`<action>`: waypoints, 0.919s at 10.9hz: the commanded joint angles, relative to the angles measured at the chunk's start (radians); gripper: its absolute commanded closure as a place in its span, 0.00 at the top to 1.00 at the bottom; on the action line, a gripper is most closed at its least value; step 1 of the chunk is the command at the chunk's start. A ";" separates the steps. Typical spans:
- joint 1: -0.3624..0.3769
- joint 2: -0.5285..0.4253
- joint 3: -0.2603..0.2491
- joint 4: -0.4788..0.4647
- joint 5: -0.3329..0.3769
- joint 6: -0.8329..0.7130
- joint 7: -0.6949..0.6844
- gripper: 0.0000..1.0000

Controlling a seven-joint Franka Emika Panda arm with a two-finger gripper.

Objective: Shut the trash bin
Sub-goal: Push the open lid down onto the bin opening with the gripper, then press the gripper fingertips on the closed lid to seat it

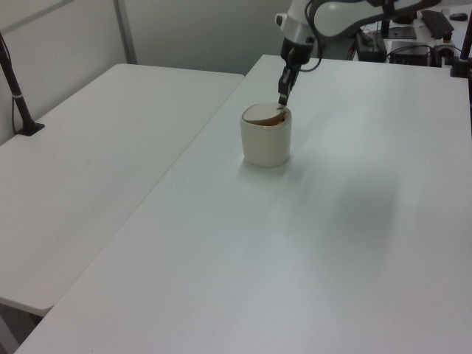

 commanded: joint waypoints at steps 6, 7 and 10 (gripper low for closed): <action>0.016 0.002 0.005 -0.068 -0.014 0.005 -0.020 0.03; 0.018 0.003 0.005 -0.068 -0.014 0.006 -0.018 0.03; 0.018 0.031 0.010 -0.057 -0.019 0.046 -0.018 0.03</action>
